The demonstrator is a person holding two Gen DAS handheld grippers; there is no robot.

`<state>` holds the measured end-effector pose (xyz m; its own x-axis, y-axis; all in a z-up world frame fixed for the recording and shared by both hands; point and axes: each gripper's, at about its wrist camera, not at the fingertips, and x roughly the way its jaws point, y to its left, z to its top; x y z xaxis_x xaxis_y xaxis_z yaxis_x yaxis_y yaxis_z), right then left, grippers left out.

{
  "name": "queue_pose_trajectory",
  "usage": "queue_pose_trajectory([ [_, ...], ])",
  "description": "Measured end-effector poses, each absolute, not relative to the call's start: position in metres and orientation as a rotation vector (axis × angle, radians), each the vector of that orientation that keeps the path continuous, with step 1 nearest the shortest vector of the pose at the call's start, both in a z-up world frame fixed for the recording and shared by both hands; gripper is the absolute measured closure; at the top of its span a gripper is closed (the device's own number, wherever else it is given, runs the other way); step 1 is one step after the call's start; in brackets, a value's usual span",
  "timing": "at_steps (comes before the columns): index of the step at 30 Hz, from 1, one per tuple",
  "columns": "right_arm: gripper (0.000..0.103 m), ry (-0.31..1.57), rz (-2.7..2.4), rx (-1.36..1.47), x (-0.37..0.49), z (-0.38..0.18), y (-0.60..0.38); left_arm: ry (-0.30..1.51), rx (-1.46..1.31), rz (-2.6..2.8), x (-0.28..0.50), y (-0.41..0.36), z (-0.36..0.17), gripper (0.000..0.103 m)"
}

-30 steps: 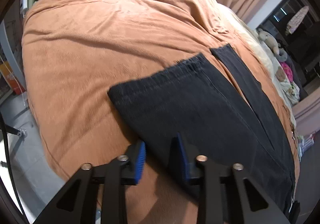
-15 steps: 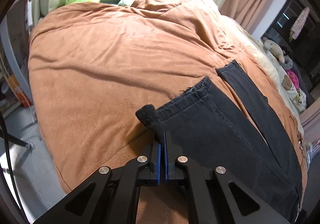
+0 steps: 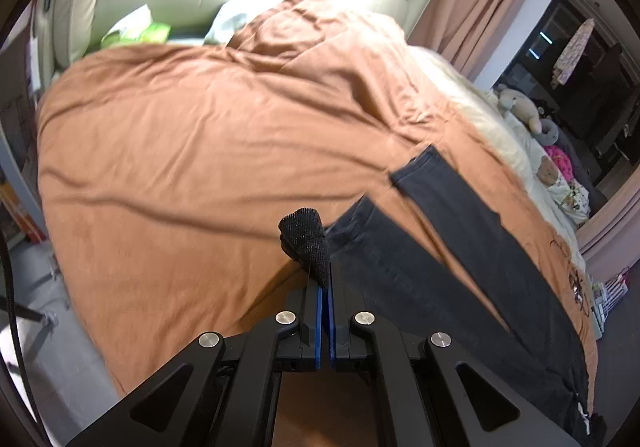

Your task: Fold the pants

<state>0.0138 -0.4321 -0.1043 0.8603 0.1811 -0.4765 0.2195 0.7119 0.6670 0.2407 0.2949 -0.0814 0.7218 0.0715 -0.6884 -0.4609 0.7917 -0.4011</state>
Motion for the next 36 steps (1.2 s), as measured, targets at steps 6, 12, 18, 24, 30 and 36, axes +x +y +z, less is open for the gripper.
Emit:
queue_pose_trajectory([
  [6,0.101,0.481,-0.012,0.796,0.021,-0.082,-0.433,0.658,-0.565,0.271,0.259,0.291,-0.047,0.102],
  [12,0.101,0.458,-0.001,0.808,0.039,-0.076,-0.438,0.622,-0.527,0.241,0.281,0.286,-0.018,0.102],
  [18,0.101,0.456,0.001,0.84,0.068,-0.073,-0.443,0.607,-0.509,0.217,0.317,0.28,0.006,0.102],
  [24,0.101,0.43,-0.015,0.879,0.095,-0.064,-0.446,0.598,-0.509,0.207,0.363,0.275,0.018,0.102],
  [30,0.101,0.404,-0.044,0.886,0.137,-0.057,-0.439,0.59,-0.507,0.204,0.406,0.271,0.02,0.102],
  [36,0.101,0.39,-0.046,0.879,0.169,-0.058,-0.43,0.595,-0.499,0.219,0.449,0.263,0.016,0.102],
])
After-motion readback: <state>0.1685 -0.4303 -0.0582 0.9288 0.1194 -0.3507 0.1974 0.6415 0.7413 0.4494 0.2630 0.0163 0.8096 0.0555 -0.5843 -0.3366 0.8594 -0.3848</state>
